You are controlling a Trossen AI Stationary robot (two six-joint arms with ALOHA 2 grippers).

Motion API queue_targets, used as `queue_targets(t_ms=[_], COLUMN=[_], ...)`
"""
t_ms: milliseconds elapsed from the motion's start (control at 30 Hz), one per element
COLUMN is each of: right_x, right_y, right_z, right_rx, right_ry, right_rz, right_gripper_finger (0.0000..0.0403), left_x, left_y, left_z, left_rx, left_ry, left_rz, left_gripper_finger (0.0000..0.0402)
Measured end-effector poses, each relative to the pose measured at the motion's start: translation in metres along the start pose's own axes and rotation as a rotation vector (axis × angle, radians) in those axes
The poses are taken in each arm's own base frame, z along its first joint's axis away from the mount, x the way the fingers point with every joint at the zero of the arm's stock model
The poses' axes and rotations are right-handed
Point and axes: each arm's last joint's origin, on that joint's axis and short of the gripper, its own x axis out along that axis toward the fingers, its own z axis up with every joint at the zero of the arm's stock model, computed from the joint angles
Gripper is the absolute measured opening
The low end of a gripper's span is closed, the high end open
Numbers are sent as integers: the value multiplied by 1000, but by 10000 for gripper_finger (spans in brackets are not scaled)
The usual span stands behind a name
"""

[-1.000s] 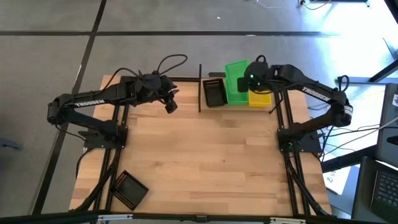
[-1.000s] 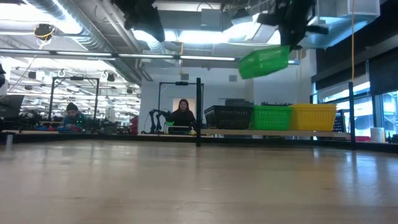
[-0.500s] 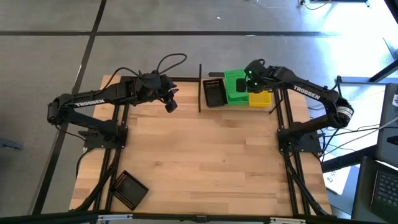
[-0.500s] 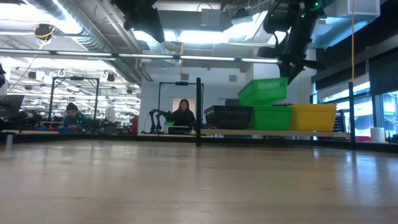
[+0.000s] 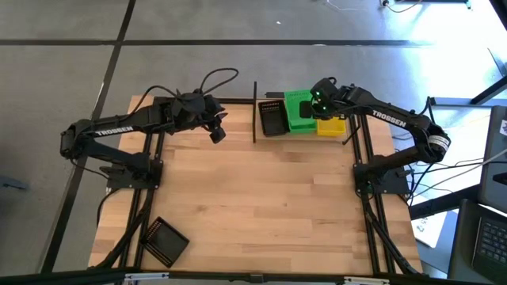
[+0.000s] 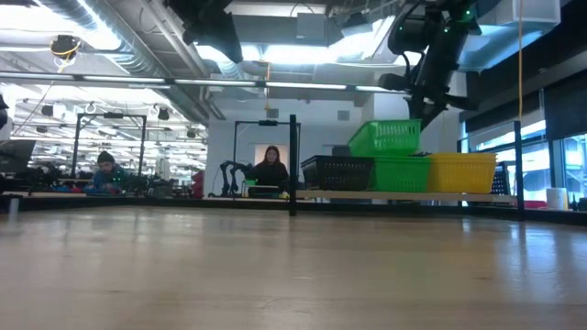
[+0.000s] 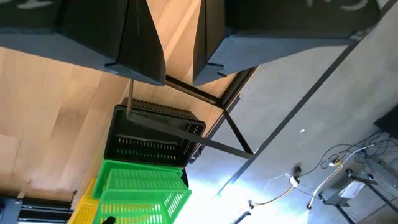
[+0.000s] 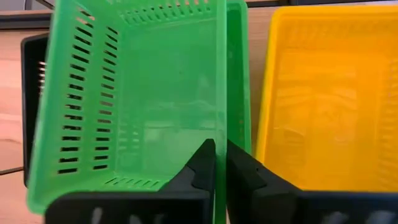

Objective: Stack baskets on shelf by color
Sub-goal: Stack the green basket on the green baskets on the shelf

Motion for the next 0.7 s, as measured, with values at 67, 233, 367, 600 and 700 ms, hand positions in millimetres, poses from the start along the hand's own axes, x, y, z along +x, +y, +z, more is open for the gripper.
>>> queue_targets(t_ms=[67,233,367,600,700], right_x=[0,0,0,-3,-3], right_y=[0,0,0,6,9], right_z=[0,0,0,6,8], right_rx=[1,4,25,15,10], right_ry=[2,3,1,-44,-66], right_rz=[1,2,3,58,85], right_gripper_finger=[29,54,60,62,62], left_x=[0,0,0,0,0], left_y=[0,0,0,0,0], left_z=[0,0,0,0,0], left_rx=[0,1,2,2,2], left_ry=[0,1,1,2,2], left_rz=[0,0,0,0,0], left_gripper_finger=[74,74,74,74,74])
